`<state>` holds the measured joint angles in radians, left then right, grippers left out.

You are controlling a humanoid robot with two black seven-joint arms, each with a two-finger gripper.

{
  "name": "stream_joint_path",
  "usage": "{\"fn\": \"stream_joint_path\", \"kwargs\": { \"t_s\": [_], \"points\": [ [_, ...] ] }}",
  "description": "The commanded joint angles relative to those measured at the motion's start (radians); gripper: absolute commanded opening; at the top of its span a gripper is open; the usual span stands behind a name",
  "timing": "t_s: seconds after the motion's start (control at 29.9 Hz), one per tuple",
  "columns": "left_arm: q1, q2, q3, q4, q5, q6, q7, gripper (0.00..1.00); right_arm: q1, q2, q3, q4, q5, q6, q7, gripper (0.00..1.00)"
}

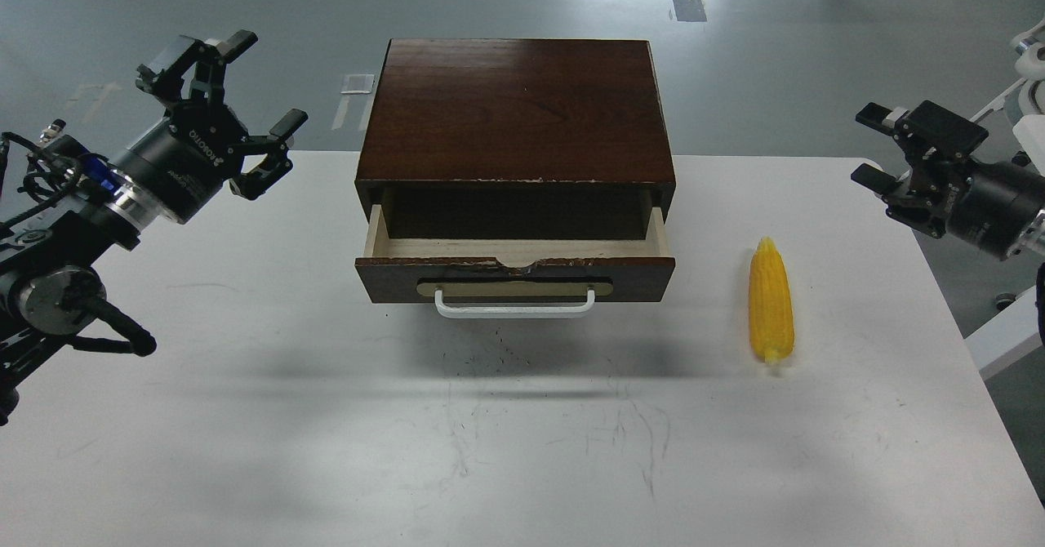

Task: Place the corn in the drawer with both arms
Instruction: 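Move the right gripper down to the yellow corn and grasp it, then lift the corn with the right gripper up above the box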

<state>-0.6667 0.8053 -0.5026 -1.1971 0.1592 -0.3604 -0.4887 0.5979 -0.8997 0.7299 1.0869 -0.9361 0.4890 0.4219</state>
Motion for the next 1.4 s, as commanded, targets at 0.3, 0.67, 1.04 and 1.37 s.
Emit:
{"fn": "stream_joint_path", "kwargs": {
  "t_s": [0.3, 0.67, 1.04, 1.37],
  "points": [
    [0.012, -0.002, -0.013, -0.005, 0.005, -0.003, 0.0, 0.99, 0.235, 0.017, -0.386, -0.131, -0.345, 0.0, 0.012, 1.0],
    [0.012, 0.002, -0.014, -0.009, 0.014, -0.003, 0.0, 0.99, 0.233, 0.163, -0.483, -0.242, -0.349, 0.0, 0.012, 1.0],
    [0.012, 0.005, -0.014, -0.01, 0.016, -0.003, 0.0, 0.99, 0.241, 0.272, -0.547, -0.329, -0.349, -0.006, 0.012, 1.0],
    [0.012, 0.005, -0.014, -0.01, 0.016, -0.003, 0.0, 0.99, 0.24, 0.272, -0.576, -0.329, -0.349, -0.006, 0.012, 0.89]
  ]
}}
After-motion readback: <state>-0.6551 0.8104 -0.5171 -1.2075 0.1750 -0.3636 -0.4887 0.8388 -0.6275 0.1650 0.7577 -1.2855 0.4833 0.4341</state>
